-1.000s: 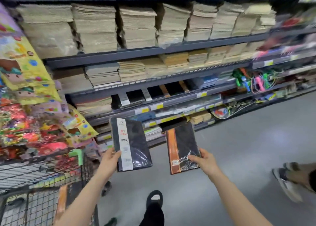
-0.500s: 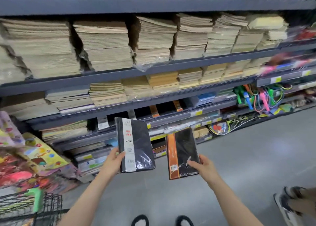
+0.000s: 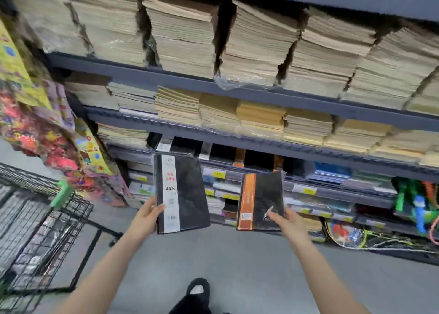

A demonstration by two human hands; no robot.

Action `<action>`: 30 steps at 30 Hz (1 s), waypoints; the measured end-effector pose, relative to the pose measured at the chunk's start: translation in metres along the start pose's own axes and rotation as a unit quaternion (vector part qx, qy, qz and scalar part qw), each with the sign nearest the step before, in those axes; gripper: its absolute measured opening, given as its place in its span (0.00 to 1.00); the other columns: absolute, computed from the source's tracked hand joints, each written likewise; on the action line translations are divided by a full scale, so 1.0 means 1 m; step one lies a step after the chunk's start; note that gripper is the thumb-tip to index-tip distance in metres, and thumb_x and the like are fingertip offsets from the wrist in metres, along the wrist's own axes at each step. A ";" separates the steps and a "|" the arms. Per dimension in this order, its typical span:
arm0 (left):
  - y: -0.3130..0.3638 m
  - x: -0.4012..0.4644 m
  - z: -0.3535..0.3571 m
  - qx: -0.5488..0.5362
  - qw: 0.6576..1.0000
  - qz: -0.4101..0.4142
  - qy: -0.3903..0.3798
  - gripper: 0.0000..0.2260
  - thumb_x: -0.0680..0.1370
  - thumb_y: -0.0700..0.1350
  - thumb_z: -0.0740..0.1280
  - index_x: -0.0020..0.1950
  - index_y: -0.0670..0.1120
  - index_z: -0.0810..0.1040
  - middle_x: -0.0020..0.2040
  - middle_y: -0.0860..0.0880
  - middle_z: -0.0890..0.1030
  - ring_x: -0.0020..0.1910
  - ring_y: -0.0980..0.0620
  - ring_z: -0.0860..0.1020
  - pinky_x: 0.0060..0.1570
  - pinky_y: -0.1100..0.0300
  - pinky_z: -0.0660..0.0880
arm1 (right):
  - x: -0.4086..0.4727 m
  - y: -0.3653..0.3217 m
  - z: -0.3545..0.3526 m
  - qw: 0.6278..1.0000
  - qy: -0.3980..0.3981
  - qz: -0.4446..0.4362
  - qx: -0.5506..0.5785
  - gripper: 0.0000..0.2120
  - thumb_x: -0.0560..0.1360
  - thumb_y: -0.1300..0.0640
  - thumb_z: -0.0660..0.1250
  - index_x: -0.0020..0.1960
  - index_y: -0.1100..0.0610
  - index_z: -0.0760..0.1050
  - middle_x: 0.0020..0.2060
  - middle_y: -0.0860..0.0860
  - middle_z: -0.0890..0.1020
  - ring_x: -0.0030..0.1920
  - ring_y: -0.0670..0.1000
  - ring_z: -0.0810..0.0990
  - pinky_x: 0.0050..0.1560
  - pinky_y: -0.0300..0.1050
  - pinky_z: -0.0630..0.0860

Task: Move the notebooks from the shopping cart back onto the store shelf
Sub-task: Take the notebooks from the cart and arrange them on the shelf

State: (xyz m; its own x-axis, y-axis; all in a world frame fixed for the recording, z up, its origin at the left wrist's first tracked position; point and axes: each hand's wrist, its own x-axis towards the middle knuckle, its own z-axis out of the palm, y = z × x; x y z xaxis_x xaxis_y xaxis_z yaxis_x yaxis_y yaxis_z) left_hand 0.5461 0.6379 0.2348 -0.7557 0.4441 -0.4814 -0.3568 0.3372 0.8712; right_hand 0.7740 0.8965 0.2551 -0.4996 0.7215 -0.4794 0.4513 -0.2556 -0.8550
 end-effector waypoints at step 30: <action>-0.079 0.246 0.078 -0.100 0.946 0.301 -0.064 0.09 0.79 0.43 0.60 0.47 0.49 0.80 0.39 0.50 0.85 0.36 0.54 0.82 0.29 0.63 0.74 | 0.261 0.074 0.080 0.629 0.321 -0.552 -0.444 0.07 0.74 0.55 0.65 0.47 0.52 0.82 0.44 0.46 0.85 0.26 0.52 0.80 0.21 0.41 0.74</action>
State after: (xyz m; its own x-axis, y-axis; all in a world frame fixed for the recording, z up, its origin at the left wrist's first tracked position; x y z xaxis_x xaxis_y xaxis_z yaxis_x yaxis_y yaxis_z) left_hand 0.4313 0.7848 0.0399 -0.7869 0.6070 0.1113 0.0104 -0.1674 0.9858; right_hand 0.6175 1.0146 0.0505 -0.5977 0.3278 0.7316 0.4686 0.8833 -0.0130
